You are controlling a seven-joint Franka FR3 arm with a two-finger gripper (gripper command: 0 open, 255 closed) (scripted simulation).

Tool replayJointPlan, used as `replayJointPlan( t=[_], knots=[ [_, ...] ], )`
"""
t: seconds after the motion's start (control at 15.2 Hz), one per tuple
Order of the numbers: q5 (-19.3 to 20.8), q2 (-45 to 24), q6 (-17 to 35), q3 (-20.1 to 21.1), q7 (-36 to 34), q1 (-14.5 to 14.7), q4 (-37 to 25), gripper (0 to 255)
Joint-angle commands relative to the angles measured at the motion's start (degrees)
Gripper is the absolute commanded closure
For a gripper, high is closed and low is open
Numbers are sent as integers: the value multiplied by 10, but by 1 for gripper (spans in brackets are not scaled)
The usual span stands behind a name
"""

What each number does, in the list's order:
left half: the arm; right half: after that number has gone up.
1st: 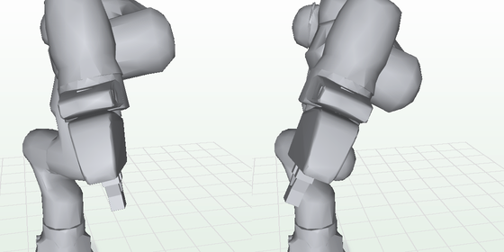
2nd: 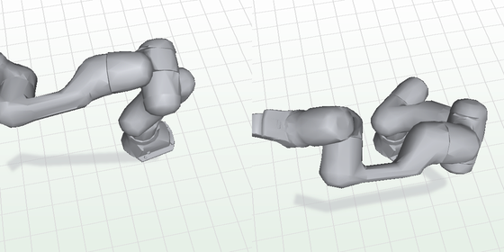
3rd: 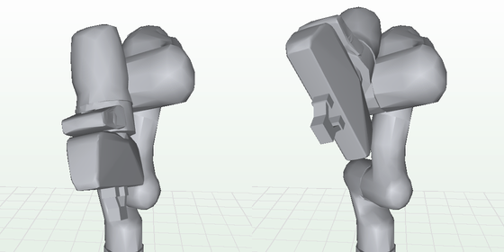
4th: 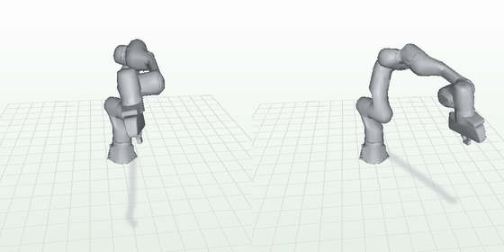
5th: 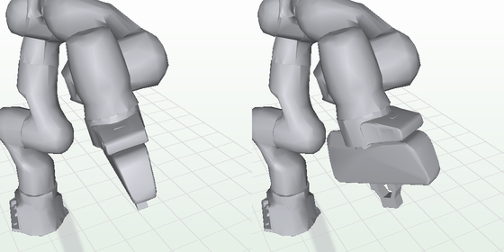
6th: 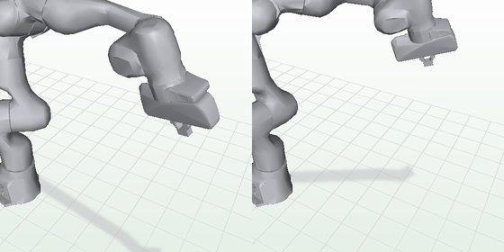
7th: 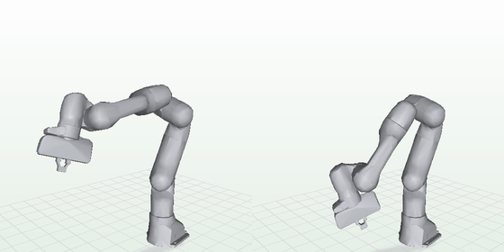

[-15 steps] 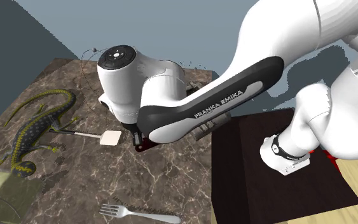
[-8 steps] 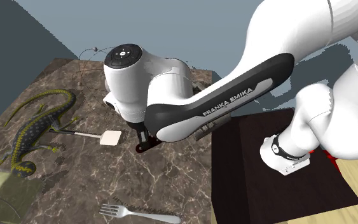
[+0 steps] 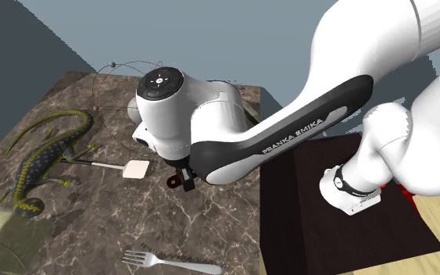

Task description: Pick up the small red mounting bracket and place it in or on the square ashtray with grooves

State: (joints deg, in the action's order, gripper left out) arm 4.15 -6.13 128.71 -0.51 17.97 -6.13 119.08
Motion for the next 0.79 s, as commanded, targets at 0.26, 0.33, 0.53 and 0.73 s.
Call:
replayJointPlan(
  t=[0.26,0.33,0.53,0.73],
  knots=[
    [0,-20,12,-3,1,-5,15,0],
    [0,-20,12,-3,1,-5,15,0],
    [0,-20,12,-3,1,-5,15,0],
    [-7,-93,26,-8,21,-16,-45,255]
  ],
)
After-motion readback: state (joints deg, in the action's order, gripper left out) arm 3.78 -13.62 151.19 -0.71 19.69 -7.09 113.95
